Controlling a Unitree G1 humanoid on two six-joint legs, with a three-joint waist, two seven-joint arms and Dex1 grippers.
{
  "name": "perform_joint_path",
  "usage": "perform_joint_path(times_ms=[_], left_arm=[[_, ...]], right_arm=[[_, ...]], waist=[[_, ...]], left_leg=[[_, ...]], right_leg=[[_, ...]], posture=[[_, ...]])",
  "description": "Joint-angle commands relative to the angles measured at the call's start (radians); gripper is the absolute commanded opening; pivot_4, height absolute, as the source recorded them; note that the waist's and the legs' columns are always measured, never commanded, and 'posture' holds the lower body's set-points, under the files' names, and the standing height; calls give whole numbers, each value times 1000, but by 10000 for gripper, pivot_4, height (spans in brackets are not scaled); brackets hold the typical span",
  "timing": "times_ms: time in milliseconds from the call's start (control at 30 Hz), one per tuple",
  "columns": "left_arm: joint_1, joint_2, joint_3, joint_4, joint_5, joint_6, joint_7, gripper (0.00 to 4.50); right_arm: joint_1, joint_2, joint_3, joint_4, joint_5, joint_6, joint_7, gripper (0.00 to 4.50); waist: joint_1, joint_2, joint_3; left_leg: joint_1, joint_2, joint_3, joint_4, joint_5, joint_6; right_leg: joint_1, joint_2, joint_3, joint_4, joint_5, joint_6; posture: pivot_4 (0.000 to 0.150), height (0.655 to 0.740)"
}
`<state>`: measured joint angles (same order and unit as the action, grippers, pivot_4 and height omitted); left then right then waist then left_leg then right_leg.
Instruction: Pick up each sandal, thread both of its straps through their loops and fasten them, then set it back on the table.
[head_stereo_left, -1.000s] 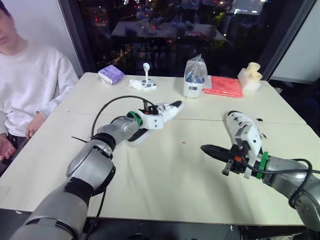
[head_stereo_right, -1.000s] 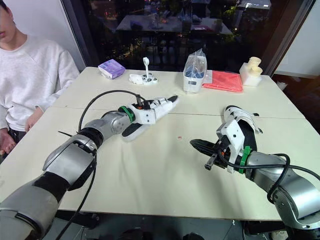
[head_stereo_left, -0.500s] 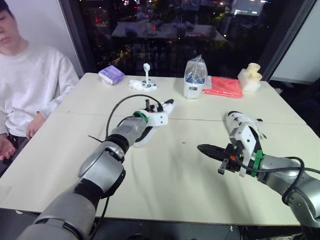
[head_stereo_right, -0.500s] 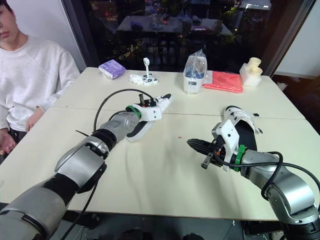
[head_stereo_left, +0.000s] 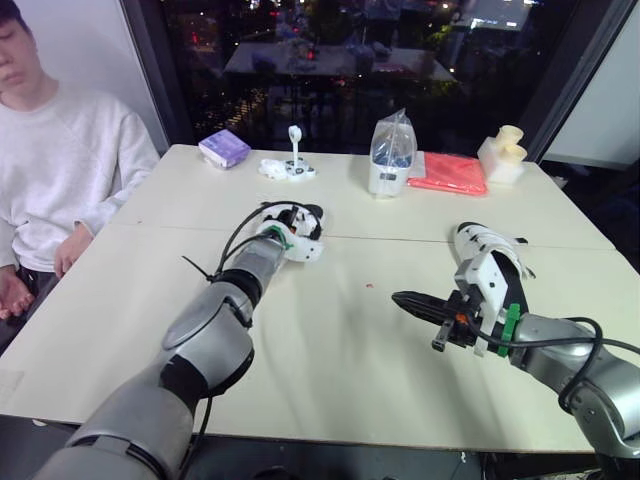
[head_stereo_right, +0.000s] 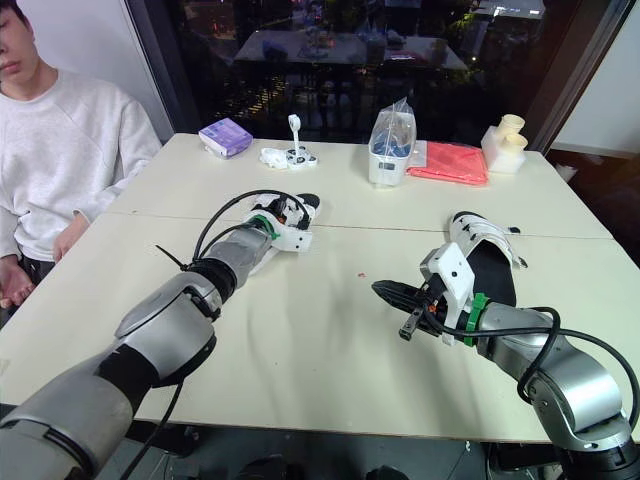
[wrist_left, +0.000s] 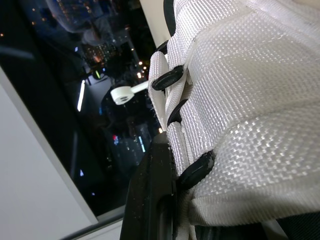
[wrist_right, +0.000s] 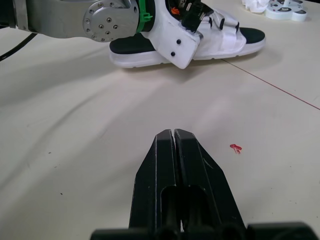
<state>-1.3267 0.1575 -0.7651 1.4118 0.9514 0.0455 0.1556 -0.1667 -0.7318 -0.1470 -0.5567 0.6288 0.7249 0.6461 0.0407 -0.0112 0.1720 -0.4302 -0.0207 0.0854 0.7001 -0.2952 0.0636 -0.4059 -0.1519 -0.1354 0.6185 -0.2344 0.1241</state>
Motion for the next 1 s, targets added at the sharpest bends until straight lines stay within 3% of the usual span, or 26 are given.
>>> perform_joint_path(times_ms=[33,167,267,500,800,1000], left_arm=[[-39,-9,6,-20,-3,23,26,145],[-25,-12,19,-17,-19,24,14,145],[-16,-14,20,-15,-26,26,2,11005],[1,-13,42,-21,-67,-8,-54,44543],[29,50,163,-71,-212,-161,-316,44543],[33,106,306,-138,-368,-162,-517,44543]], right_arm=[[3,7,-18,-32,-3,-24,-7,0],[4,10,-14,-31,-8,-27,-9,0],[6,11,-11,-32,-10,-29,-10,0],[6,12,-8,-30,-16,-31,-10,0],[15,14,-5,-29,-18,-34,-10,0],[15,15,-2,-28,-18,-35,-8,0]], waist=[[-2,0,0],[-2,0,0],[-1,0,0],[-1,0,0],[-2,1,-1],[-2,1,-1]], left_leg=[[0,0,0,0,0,0],[0,0,0,0,0,0],[0,0,0,0,0,0],[0,0,0,0,0,0],[2,0,0,0,0,0],[3,0,0,1,0,0]], right_leg=[[0,0,0,0,0,0],[0,0,0,0,0,0],[0,0,0,0,0,0],[0,0,0,0,0,0],[1,0,0,0,0,0],[2,0,0,-1,0,0]], posture=[[1500,7400],[1500,7400],[1500,7400],[1500,7400],[1500,7400],[1500,7400]])
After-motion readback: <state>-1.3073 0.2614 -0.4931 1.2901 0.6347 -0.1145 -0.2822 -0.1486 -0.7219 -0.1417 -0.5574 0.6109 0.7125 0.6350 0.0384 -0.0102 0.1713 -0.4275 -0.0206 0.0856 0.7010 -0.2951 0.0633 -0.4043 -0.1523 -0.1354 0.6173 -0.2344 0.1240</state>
